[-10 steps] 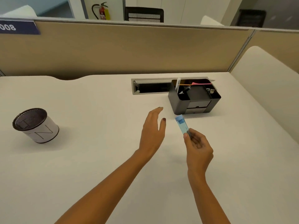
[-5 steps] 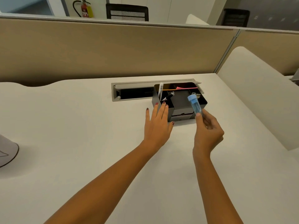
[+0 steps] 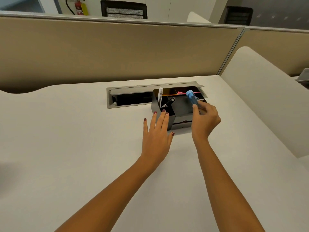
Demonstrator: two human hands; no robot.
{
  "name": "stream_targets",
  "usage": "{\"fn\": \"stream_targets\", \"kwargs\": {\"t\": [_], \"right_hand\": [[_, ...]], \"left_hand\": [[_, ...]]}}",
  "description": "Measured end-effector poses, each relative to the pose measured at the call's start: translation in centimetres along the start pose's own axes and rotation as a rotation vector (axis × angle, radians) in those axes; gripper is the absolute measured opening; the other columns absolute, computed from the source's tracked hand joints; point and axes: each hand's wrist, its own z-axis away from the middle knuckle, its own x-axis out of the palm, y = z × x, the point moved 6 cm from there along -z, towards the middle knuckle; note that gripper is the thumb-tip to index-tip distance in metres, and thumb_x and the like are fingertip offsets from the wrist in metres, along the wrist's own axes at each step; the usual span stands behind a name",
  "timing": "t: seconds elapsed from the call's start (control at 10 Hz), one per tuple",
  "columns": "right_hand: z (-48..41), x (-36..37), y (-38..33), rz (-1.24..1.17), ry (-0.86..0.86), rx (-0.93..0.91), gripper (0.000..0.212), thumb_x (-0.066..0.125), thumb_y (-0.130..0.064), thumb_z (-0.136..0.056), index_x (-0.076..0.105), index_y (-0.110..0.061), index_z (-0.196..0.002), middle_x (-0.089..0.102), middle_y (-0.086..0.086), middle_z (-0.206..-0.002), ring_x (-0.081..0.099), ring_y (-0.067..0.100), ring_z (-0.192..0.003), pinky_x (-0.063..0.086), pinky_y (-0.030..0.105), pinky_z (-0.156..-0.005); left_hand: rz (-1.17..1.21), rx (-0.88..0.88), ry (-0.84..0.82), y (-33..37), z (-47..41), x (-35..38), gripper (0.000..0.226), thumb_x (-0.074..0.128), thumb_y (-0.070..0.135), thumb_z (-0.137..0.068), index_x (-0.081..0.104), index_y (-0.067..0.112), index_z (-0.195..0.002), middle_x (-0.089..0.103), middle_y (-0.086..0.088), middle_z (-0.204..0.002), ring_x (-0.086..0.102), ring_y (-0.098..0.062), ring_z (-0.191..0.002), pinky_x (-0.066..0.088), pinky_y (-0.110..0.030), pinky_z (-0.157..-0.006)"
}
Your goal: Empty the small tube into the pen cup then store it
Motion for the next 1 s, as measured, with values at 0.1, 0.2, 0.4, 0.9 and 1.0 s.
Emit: {"fn": "stream_targets", "kwargs": {"t": [0.1,0.2,0.4,0.9,1.0], "right_hand": [[-0.2,0.7,0.4,0.069,-0.023,-0.044,0.024,0.076,-0.01,-0.084,0.073,-0.004,-0.107,0.074,0.015,-0.103,0.068,0.025,-0.092,0.044,0.014,-0.071],[-0.4,0.9,0.7,0.101,-0.022,-0.05,0.023,0.076,-0.009,-0.083,0.074,-0.004,-0.105,0.073,0.016,-0.102,0.065,0.028,-0.097,0.047,0.024,-0.073],[-0.7,1.3,0.8,0.185,-0.029,-0.087,0.017,0.073,-0.011,-0.084,0.07,-0.005,-0.1,0.071,0.014,-0.097,0.057,0.025,-0.095,0.041,0.023,-0.071],[0.2,0.1,0.1,0.144,-0.011,-0.053,0.023,0.064,-0.018,-0.093,0.064,-0.003,-0.11,0.067,0.015,-0.107,0.058,0.026,-0.099,0.045,0.024,-0.076],[2.7,-0.3,-1.2,0.117,-0.001,-0.143,0.02,0.062,-0.013,-0.093,0.063,-0.002,-0.109,0.065,0.017,-0.106,0.058,0.027,-0.1,0.05,0.028,-0.08]], "left_hand": [[-0.017,0.004,-0.004,-0.1,0.0,0.2,0.069,0.03,0.052,-0.095,-0.002,0.024,-0.15,-0.002,0.0,-0.161,-0.008,-0.025,-0.147,-0.008,-0.051,-0.116],[-0.013,0.005,0.001,-0.2,0.0,0.2,0.07,0.03,0.052,-0.095,-0.002,0.024,-0.15,-0.002,0.0,-0.161,-0.008,-0.025,-0.147,-0.01,-0.049,-0.115],[0.051,-0.001,0.002,-0.3,0.0,0.5,0.07,0.034,0.051,-0.095,-0.001,0.024,-0.15,-0.001,0.0,-0.161,-0.005,-0.024,-0.147,-0.007,-0.047,-0.116],[0.264,0.014,0.046,-1.1,0.1,0.2,0.066,0.041,0.018,-0.1,-0.002,0.022,-0.149,-0.002,0.001,-0.161,-0.004,-0.021,-0.147,-0.005,-0.031,-0.112],[0.287,-0.03,0.05,-2.1,0.9,-0.5,0.066,0.039,0.023,-0.1,-0.011,0.029,-0.142,-0.004,-0.001,-0.16,-0.007,-0.022,-0.147,-0.011,-0.03,-0.111]]}}
